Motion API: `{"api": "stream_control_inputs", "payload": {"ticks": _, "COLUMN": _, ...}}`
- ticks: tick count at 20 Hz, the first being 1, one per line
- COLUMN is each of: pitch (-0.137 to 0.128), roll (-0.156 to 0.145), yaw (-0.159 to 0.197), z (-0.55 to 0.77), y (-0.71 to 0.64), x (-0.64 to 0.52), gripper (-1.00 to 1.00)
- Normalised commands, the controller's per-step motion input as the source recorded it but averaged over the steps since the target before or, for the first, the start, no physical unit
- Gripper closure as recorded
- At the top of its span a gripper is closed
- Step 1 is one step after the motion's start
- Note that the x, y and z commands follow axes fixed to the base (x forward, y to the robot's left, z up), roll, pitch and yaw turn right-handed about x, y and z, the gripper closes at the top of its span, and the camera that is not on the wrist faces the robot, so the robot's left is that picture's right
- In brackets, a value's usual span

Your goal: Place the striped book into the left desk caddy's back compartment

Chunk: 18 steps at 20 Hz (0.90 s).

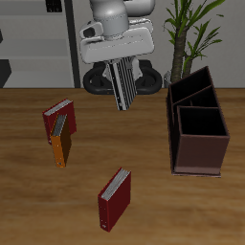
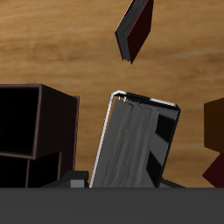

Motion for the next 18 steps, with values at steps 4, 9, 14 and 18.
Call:
{"api": "stream_control_inputs", "payload": {"ticks": 4, "pitch": 0.062, "roll": 0.041, "yaw": 0.060, "z": -0.13, "y": 0.44, "x": -0.31, "gripper": 1.00}}
{"api": "stream_control_inputs", "payload": {"ticks": 9, "pitch": 0.010, "roll": 0.030, "yaw": 0.041, "z": -0.12, "y": 0.40, "x": -0.41, "gripper": 1.00}}
{"api": "stream_control_inputs", "payload": {"ticks": 14, "pitch": 0.006, "roll": -0.001, "yaw": -0.008, "z": -0.03, "y": 0.16, "x": -0.21, "gripper": 1.00}}
{"api": "stream_control_inputs", "payload": {"ticks": 18, "pitch": 0.026, "roll": -0.022, "yaw": -0.031, "z": -0.08, "y": 0.29, "x": -0.26, "gripper": 1.00}}
